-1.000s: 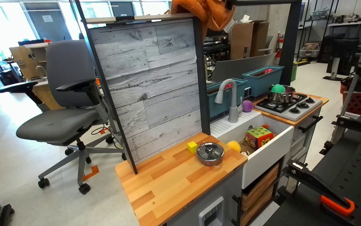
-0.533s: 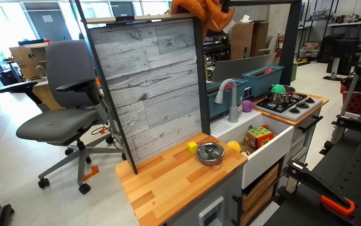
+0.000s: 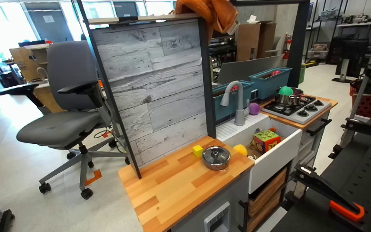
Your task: Hang the orange towel on the black rod
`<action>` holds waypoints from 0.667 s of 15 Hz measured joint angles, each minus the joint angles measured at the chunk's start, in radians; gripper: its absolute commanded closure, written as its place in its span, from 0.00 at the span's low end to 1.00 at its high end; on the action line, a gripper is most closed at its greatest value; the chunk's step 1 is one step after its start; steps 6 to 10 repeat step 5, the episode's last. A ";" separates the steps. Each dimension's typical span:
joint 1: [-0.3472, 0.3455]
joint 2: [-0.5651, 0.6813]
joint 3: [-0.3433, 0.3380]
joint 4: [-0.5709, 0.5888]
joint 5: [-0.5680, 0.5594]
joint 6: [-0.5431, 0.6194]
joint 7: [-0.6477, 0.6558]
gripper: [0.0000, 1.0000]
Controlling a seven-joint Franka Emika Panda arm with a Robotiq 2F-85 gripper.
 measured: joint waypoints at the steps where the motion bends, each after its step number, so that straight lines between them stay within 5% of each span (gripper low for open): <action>1: 0.001 -0.017 0.010 -0.041 -0.002 0.001 -0.007 0.00; 10: 0.004 -0.057 0.015 -0.121 -0.003 0.002 -0.020 0.00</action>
